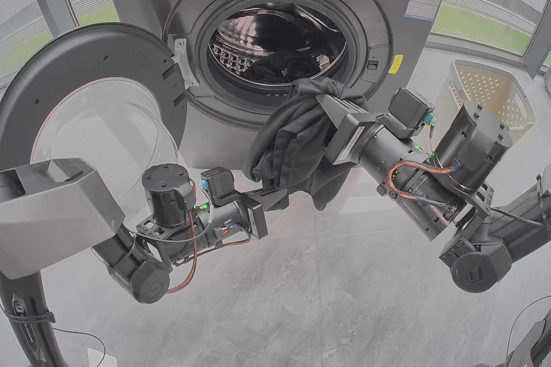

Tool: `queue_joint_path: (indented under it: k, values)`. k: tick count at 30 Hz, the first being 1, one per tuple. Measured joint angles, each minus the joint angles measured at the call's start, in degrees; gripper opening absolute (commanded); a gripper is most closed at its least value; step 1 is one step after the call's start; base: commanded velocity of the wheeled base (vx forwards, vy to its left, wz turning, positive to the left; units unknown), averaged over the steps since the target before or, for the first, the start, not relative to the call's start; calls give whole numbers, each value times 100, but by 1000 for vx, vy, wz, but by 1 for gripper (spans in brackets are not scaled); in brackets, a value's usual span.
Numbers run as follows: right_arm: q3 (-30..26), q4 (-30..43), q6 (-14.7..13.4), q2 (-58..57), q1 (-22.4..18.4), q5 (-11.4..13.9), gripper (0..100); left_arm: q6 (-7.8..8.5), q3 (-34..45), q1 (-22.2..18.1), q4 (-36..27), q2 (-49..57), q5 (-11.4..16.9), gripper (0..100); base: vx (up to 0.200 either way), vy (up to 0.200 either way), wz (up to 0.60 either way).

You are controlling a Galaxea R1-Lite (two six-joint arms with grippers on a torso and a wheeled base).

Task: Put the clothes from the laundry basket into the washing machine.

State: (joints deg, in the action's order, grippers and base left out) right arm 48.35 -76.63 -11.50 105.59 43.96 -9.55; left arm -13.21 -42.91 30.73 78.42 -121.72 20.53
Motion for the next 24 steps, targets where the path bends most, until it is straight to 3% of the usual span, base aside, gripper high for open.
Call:
queue_joint_path:
  k: [1, 2, 8, 24]
  values:
    - [-20, -20, 0, 13, -11, 5, 0, -2, 184, 51, 98, 118, -1, 0, 0, 0, 0]
    - [-33, -37, 0, 24, -17, 11, 100, -5, 258, 77, 141, 172, 0, 0, 0, 0, 0]
    - [-113, -184, 0, 190, -80, 49, 100, -11, 669, 283, 394, 596, -1, 0, 0, 0, 0]
    - [-507, -201, 15, 280, -179, 41, 100, -27, 523, 328, 708, 797, -39, 0, 0, 0, 0]
